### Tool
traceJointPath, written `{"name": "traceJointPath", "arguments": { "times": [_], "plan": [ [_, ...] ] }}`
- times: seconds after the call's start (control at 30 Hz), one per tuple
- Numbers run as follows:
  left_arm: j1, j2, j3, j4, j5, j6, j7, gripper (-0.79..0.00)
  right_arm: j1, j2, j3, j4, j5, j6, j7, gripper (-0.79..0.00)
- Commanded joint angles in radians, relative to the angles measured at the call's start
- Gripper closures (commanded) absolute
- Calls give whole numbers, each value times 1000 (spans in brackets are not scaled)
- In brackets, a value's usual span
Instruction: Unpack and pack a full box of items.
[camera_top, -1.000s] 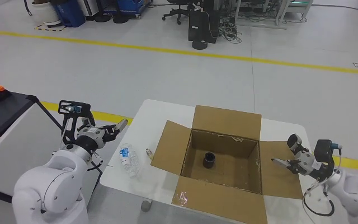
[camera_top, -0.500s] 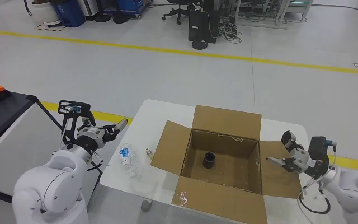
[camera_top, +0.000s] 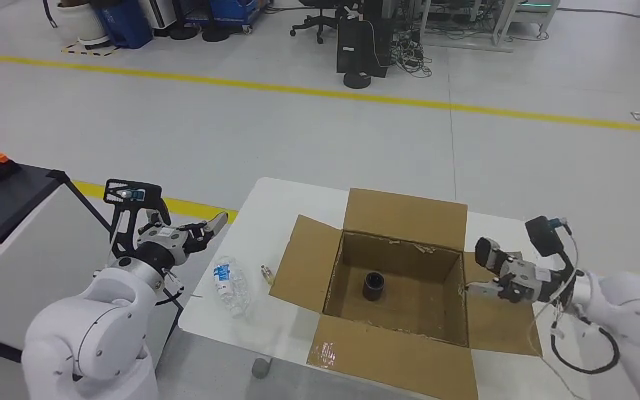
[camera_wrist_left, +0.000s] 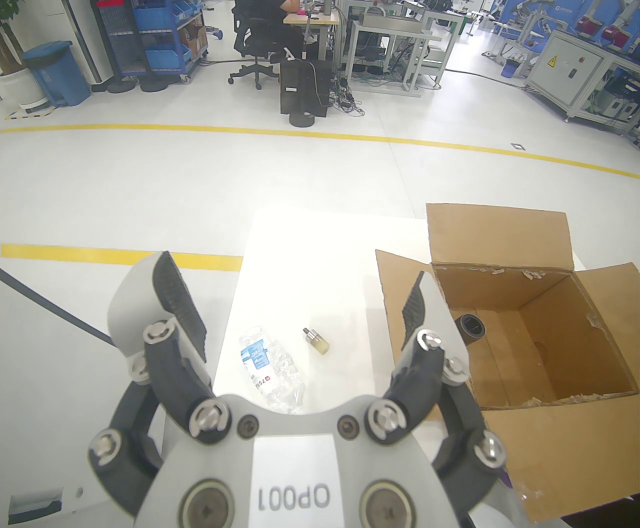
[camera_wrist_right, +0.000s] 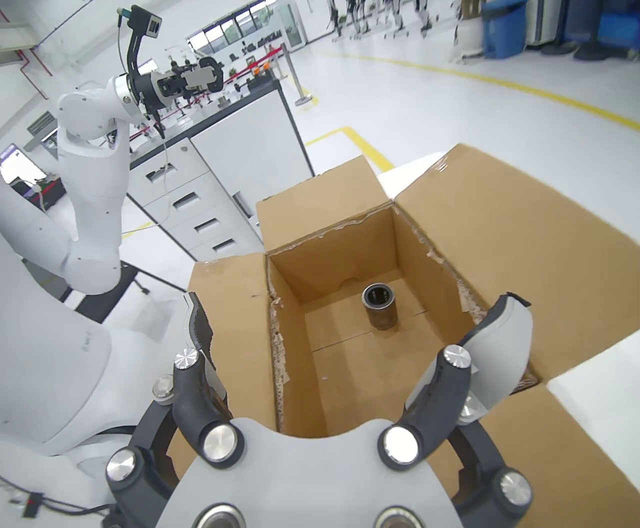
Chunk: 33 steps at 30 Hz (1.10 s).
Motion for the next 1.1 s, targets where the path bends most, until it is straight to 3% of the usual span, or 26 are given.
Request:
{"name": "traceJointPath", "arguments": {
  "times": [0.0,0.23,0.57,0.73,1.07],
  "plan": [
    [0,0,0,0,0,0,0,-785,44,4,-30,-9,44,61,84,-785],
    [0,0,0,0,0,0,0,-785,130,16,-138,-15,262,225,249,-785],
    [0,0,0,0,0,0,0,-785,250,-19,-321,157,320,287,310,-785],
    [0,0,0,0,0,0,0,-785,328,-57,-414,248,282,274,295,-785],
    [0,0,0,0,0,0,0,-785,414,-117,-542,319,39,270,168,-785]
  ]
}}
